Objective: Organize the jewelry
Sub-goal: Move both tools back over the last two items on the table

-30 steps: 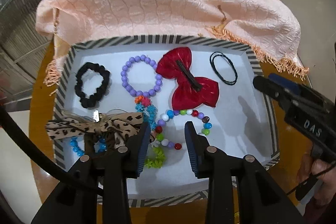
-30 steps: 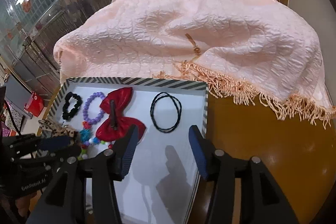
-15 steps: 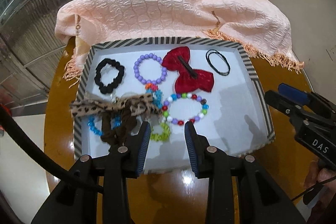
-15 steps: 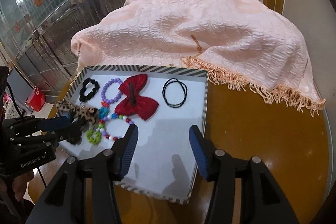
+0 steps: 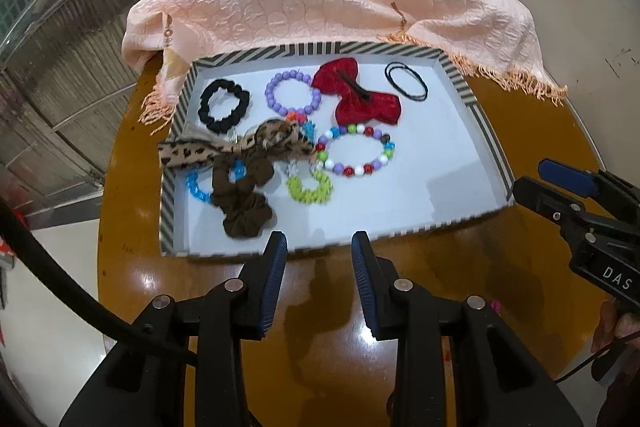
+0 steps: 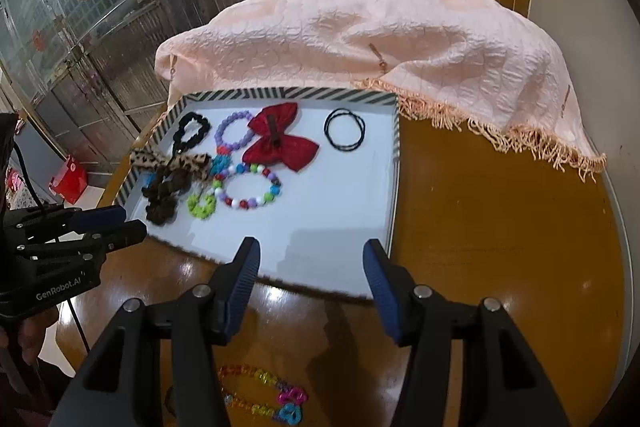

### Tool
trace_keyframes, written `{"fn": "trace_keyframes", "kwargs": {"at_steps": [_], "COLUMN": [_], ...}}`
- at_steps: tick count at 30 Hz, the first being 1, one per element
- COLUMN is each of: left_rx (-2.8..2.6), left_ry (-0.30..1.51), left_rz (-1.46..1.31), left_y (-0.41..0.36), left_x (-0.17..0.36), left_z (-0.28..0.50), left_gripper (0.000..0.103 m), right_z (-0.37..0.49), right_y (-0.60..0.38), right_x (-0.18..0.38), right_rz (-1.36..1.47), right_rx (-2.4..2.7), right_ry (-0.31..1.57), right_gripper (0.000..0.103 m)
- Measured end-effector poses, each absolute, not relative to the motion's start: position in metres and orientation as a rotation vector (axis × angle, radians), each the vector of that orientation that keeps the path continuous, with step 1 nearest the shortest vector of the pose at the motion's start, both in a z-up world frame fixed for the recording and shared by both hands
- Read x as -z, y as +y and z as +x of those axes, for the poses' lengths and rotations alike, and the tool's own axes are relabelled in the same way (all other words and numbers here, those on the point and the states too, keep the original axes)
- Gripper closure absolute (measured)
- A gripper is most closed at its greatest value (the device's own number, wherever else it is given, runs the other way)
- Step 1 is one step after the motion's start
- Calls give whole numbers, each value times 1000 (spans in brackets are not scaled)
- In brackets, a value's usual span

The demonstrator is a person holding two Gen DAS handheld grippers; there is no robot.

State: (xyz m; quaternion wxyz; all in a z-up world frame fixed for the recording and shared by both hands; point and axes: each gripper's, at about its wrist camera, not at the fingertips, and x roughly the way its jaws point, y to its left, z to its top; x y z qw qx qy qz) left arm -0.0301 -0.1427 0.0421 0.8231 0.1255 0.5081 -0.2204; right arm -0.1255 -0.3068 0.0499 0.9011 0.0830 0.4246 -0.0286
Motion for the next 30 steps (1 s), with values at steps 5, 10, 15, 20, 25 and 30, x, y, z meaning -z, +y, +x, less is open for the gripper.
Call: {"fn": "trace_keyframes", "kwargs": {"at_steps": [5,10,15,20,25,30], "left_rx": [478,490,502,508,518,538], "left_ry": [1084,1078,1077,1079,1077,1090], "left_rz": [265,276,292,293,289,297], "left_y": [-135,-130,-128,-125,-125,-125], "left_x": [-42,-43,-43,-43,-44,-40], "left_z": [-42,-53,-63,-73,-81,-92], "left_gripper": [80,80,80,80,80,80], "right_z": [-136,-145,-156,-166,-172,-180], "right_y": [-298,-291,-287,-284,-281,-279], "right_x": [-50,-47,-44,-41,-41,-36], "right_rz": [171,164,173,177,174,165], "right_rx": [54,53,54,59,62,70], "right_ry": [878,885,887,889,889,902], "right_gripper": [47,47,47,47,47,46]}}
